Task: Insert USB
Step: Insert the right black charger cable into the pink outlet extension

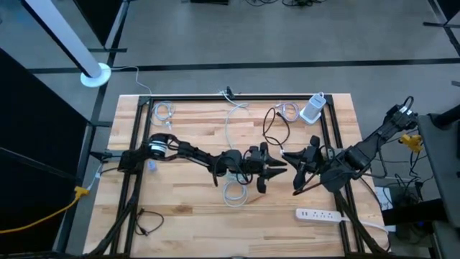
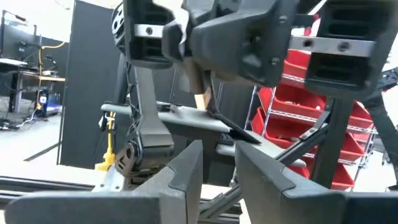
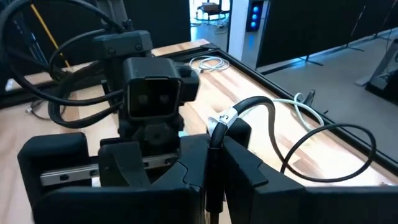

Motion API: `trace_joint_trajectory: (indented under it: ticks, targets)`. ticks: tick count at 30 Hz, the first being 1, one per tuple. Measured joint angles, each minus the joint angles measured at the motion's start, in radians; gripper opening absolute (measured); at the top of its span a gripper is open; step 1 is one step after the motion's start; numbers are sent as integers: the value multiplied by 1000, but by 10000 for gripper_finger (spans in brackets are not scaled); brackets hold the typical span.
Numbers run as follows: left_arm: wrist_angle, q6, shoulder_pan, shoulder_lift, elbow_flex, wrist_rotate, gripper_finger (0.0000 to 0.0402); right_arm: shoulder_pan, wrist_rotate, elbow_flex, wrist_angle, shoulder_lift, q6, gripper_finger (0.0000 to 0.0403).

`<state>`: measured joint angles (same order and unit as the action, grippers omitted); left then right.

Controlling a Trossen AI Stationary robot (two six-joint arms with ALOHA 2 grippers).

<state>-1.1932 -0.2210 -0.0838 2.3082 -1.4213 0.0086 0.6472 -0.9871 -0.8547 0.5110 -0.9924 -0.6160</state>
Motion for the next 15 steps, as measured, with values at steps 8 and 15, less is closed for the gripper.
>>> trace_joint_trajectory:
  ticks: [8, 15]
  targets:
    - [3, 4, 13, 8, -28, -1, 80, 0, 37, 0, -14, -47, 35, 19]
    - [-1, 30, 20, 8, -27, 74, 99, 0, 47, 0, -23, -52, 59, 19]
